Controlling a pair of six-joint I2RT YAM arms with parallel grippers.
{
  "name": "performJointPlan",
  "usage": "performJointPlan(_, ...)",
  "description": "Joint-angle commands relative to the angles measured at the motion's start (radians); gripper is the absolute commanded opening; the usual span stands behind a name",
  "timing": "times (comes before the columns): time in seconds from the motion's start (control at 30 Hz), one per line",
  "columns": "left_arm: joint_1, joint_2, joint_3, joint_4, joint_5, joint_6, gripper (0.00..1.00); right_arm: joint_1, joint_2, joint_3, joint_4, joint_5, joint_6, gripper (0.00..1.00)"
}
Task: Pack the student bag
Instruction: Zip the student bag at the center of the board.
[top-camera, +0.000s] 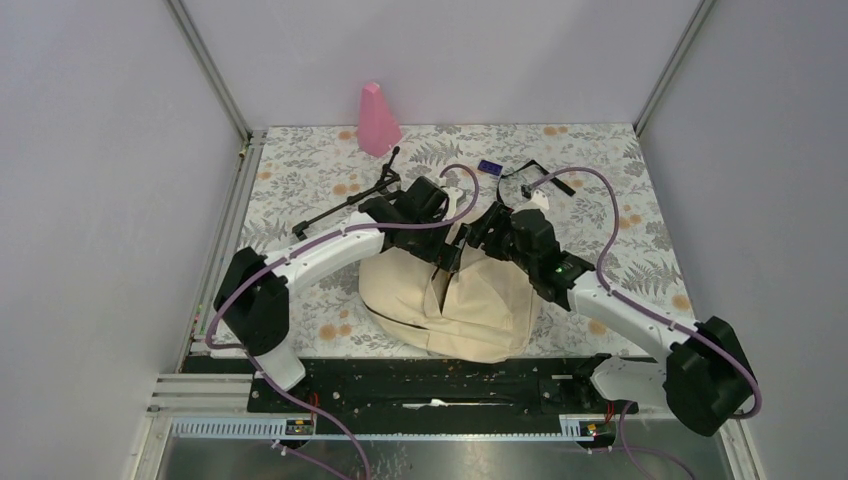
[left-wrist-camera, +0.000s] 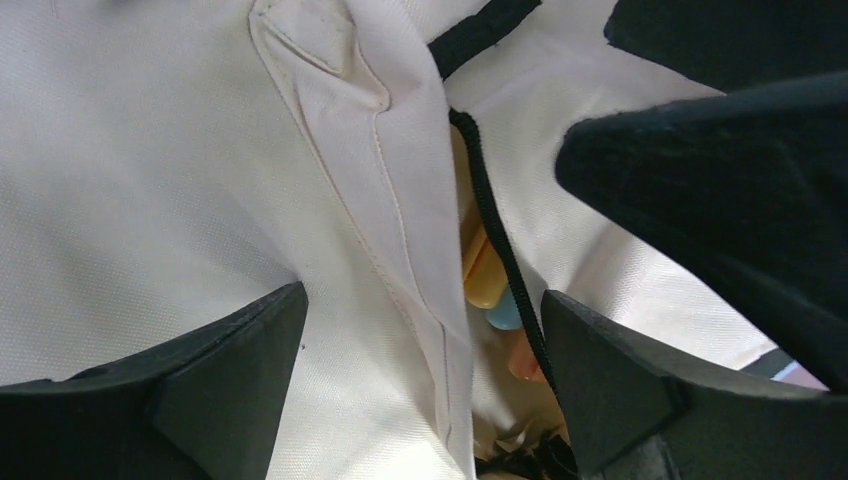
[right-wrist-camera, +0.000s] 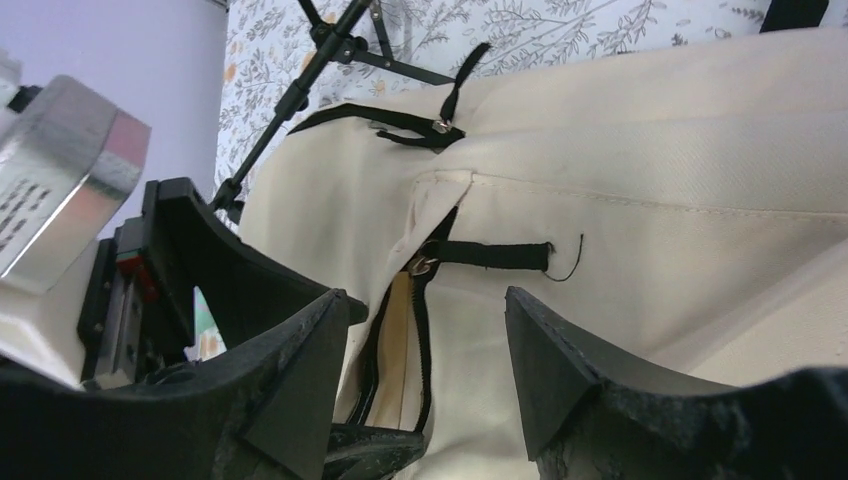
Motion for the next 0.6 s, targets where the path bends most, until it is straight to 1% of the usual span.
performJointPlan(0.0,-0.003,0.016,0.008,0.003,-0.016,0.027,0.84,-0.001,0.059,-0.035,0.143,0.008,0.115,0.66)
performJointPlan(0.13,-0.003,0.034,0.014,-0.007,0.013,0.028,0.65,-0.002,0.11,-0.064,0.205,0.019,0.175,0.63)
performJointPlan(0.3,-0.003,0.043,0.016,-0.009,0.026,0.033,0.49,-0.001,0.145,-0.096,0.259,0.051,0.219,0.6)
performJointPlan(0.57,-0.003,0.051,0.022,-0.014,0.04,0.036,0.37,-0.002,0.22,-0.093,0.326,0.051,0.278,0.57)
